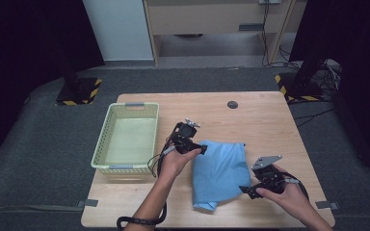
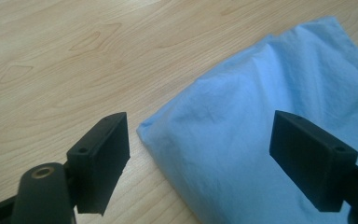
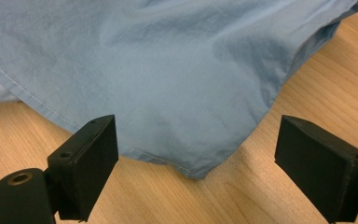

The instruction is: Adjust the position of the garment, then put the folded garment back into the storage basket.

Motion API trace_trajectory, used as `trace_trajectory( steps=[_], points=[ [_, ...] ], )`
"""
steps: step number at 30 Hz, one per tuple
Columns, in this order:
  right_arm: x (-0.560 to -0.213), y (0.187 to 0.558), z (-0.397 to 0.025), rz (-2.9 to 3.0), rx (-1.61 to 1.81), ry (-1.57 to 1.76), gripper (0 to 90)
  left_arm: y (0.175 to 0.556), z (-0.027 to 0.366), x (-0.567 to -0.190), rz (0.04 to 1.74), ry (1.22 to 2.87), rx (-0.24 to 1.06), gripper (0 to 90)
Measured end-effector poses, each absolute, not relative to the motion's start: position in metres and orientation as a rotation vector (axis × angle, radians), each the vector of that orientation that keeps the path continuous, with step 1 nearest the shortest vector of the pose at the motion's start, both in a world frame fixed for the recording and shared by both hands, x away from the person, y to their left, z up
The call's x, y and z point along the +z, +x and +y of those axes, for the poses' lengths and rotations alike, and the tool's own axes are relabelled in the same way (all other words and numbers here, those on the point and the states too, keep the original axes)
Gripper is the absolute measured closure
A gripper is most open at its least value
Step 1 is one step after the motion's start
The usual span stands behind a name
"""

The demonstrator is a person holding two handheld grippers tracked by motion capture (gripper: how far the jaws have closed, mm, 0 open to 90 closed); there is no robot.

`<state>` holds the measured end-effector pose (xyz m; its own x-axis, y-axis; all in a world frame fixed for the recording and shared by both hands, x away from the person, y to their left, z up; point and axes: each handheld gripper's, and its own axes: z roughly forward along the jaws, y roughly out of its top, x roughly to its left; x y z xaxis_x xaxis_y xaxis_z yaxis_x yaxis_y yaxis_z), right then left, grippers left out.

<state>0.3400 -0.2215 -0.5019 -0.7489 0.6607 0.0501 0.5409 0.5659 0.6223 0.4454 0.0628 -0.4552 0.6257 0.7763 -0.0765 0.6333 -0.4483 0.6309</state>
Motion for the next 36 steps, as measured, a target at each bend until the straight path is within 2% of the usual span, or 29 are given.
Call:
trace_trajectory(
  steps=[19, 28, 36],
  points=[
    [-0.517, 0.337, -0.224, 2.614, 0.925, 1.058, 14.8, 0.446, 0.052, -0.475, 1.095, 2.258, 0.304, 29.1],
    [-0.526, 0.346, -0.218, 2.604, 0.923, 1.1, 13.6, 0.447, 0.054, -0.481, 1.105, 2.228, 0.337, 37.6],
    [-0.528, 0.348, -0.218, 2.604, 0.933, 1.124, 13.7, 0.453, 0.052, -0.489, 1.107, 2.237, 0.332, 37.8]
  ],
)
